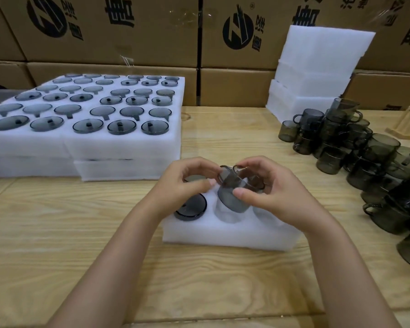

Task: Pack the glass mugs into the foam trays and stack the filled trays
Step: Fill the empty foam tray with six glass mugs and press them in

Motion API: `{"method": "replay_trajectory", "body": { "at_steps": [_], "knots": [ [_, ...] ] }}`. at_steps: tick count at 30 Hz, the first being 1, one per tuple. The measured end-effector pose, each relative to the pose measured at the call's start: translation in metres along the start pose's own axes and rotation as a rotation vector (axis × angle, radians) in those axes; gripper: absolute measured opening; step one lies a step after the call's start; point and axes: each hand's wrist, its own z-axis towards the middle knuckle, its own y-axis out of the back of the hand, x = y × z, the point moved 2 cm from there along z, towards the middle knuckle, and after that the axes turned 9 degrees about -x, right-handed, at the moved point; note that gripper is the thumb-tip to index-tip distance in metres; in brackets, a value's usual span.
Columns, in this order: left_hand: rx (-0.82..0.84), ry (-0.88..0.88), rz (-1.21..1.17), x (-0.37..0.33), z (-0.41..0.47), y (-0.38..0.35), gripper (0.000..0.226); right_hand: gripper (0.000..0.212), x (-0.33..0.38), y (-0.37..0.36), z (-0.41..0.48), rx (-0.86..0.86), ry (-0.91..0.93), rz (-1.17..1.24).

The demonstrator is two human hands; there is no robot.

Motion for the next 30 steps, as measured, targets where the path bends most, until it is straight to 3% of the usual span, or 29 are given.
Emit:
{"method": "replay_trajectory", "body": {
  "at_steps": [4,13,19,21,24,27,30],
  "knots": [
    [-0.125,0.077,0.021,0.005,0.002,0.001,0.014,0.05,0.002,-0.004,-0.004,0.076,-0.005,-0.074],
    [-0.007,0.078,0.069,0.003,-0.001,-0.002,0.015,0.057,0.007,-0.019,-0.006,0.083,0.095,-0.519],
    [0.048,0.029,0.213,0.003,-0.001,-0.005,0.012,0.059,0.01,-0.021,-0.006,0.087,0.108,-0.478],
    [0.054,0.012,0.258,0.004,-0.001,-0.006,0.017,0.07,0.006,-0.025,-0.004,0.069,0.147,-0.558],
    [0.088,-0.077,0.426,0.003,-0.001,-0.01,0.026,0.079,-0.005,-0.035,-0.006,0.182,0.054,-0.768],
    [0.133,-0.127,0.662,0.004,0.0,-0.015,0.047,0.068,-0.011,-0.039,-0.005,0.208,0.01,-0.942],
    [0.19,-0.093,0.837,0.009,0.001,-0.019,0.049,0.062,-0.013,-0.043,-0.002,0.206,-0.032,-0.995]
  ]
}}
